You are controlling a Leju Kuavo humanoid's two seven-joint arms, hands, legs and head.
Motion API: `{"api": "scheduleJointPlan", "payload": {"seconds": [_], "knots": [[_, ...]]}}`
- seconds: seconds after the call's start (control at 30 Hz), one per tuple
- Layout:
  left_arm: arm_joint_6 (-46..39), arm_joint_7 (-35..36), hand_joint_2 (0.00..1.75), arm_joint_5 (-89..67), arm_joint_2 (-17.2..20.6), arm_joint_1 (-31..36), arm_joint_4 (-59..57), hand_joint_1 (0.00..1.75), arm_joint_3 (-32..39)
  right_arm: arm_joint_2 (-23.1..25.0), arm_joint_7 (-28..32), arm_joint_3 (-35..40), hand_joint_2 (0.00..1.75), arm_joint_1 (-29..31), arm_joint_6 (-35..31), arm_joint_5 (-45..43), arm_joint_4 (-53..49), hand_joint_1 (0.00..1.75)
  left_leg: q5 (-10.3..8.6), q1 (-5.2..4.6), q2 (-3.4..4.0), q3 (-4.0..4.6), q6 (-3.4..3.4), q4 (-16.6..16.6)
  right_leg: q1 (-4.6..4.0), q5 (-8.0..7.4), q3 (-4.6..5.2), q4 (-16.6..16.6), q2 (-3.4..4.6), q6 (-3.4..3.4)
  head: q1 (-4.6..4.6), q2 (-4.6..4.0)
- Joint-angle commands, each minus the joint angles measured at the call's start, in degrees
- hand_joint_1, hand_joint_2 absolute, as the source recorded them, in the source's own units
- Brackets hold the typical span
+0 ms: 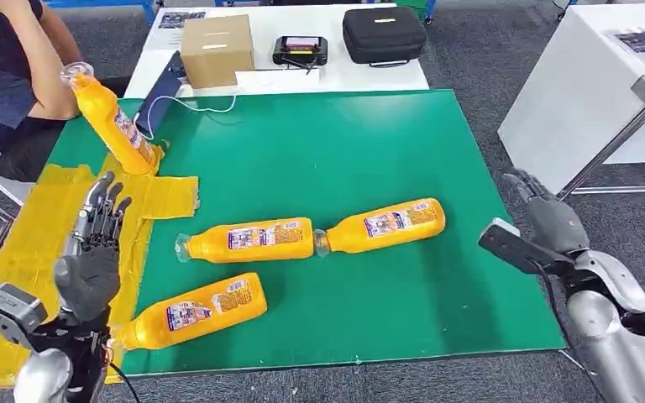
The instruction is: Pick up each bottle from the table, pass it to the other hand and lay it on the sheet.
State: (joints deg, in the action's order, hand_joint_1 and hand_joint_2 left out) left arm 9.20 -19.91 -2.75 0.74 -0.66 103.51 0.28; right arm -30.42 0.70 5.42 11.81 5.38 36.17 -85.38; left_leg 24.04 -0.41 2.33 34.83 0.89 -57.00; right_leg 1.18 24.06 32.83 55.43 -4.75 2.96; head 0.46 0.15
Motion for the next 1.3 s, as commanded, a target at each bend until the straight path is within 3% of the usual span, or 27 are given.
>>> {"api": "scheduleJointPlan", "payload": {"seconds": [0.03,0.23,0.27,0.33,0.43,0.53,0.67,0.73,0.8,0.93,1.3], "knots": [[0.6,0.4,0.00,0.7,2.3,3.7,-5.9,0.00,-3.4,0.3,0.0,6.8,1.75,10.3,1.6,1.9,13.1,0.00,0.08,0.09,-0.04,-0.28,-0.10,0.0,-0.03,0.03,-0.25,-0.1,0.48,-0.15,0.00,0.00],[1.2,1.0,0.00,1.7,3.1,8.0,-8.4,0.00,-5.6,4.4,3.1,17.3,1.75,22.5,3.4,3.5,28.3,0.00,0.02,0.13,0.25,-0.18,-0.07,0.0,-0.08,-0.09,-0.14,-0.1,0.62,-0.12,0.00,0.00],[1.2,1.2,0.00,2.1,3.4,8.7,-8.8,0.00,-6.0,5.3,4.1,19.6,1.75,24.5,3.3,3.5,30.9,0.00,0.07,0.23,0.26,-0.39,-0.15,0.0,-0.14,-0.11,-0.32,-0.1,1.07,-0.25,0.00,0.00],[1.2,1.2,0.00,2.4,3.6,9.0,-8.9,0.00,-6.2,6.0,4.4,21.0,1.75,25.7,3.4,3.4,32.2,0.00,0.04,0.23,0.30,-0.41,-0.16,0.0,-0.13,-0.13,-0.30,-0.1,1.18,-0.29,0.00,0.00],[1.2,1.3,0.00,2.8,3.8,9.4,-9.2,0.00,-6.3,6.6,5.4,23.1,1.75,27.1,4.2,2.5,33.9,0.00,-0.06,0.11,0.16,-0.15,-0.03,0.0,-0.07,-0.09,-0.13,0.0,0.54,-0.10,0.00,0.00],[1.3,1.3,0.00,3.4,4.2,10.4,-10.2,0.00,-6.8,7.8,6.4,25.0,1.75,28.7,6.2,0.2,36.6,0.00,-0.06,0.10,0.09,-0.19,-0.01,0.0,-0.05,-0.03,-0.18,0.0,0.51,-0.10,0.00,0.00],[1.8,1.4,0.00,4.0,4.4,14.2,-13.0,0.00,-9.0,12.4,7.1,29.5,1.75,33.5,7.4,-0.6,44.9,0.00,-0.08,0.09,0.18,-0.10,0.01,0.0,-0.05,-0.08,-0.10,0.0,0.51,-0.07,0.00,0.00],[1.8,1.8,0.00,4.1,4.2,15.0,-13.4,0.00,-9.3,13.5,7.0,30.2,1.75,34.2,7.2,-0.5,46.3,0.00,-0.03,0.16,0.20,-0.20,-0.04,-0.1,-0.09,-0.07,-0.17,0.1,0.78,-0.15,0.00,0.00],[1.8,2.1,0.00,4.3,4.3,16.1,-14.1,0.00,-9.9,15.2,7.1,31.4,1.75,35.1,7.3,-0.2,48.5,0.00,-0.14,0.07,0.10,-0.03,0.02,0.0,-0.04,-0.09,-0.02,0.0,0.38,-0.05,0.00,0.00],[1.7,2.3,0.00,5.0,4.8,17.5,-15.1,0.00,-10.8,17.7,7.9,34.5,1.75,36.6,7.5,0.1,53.2,0.00,-0.11,0.11,0.13,-0.11,0.00,0.0,-0.06,-0.07,-0.09,0.1,0.52,-0.09,0.00,0.00],[1.3,2.1,0.00,6.0,4.6,18.0,-16.4,0.00,-12.1,18.3,8.8,38.4,1.75,38.2,7.8,0.9,57.7,0.00,-0.06,0.12,-0.03,-0.18,-0.03,0.0,-0.04,0.01,-0.19,0.1,0.53,-0.12,0.00,0.00]]}}
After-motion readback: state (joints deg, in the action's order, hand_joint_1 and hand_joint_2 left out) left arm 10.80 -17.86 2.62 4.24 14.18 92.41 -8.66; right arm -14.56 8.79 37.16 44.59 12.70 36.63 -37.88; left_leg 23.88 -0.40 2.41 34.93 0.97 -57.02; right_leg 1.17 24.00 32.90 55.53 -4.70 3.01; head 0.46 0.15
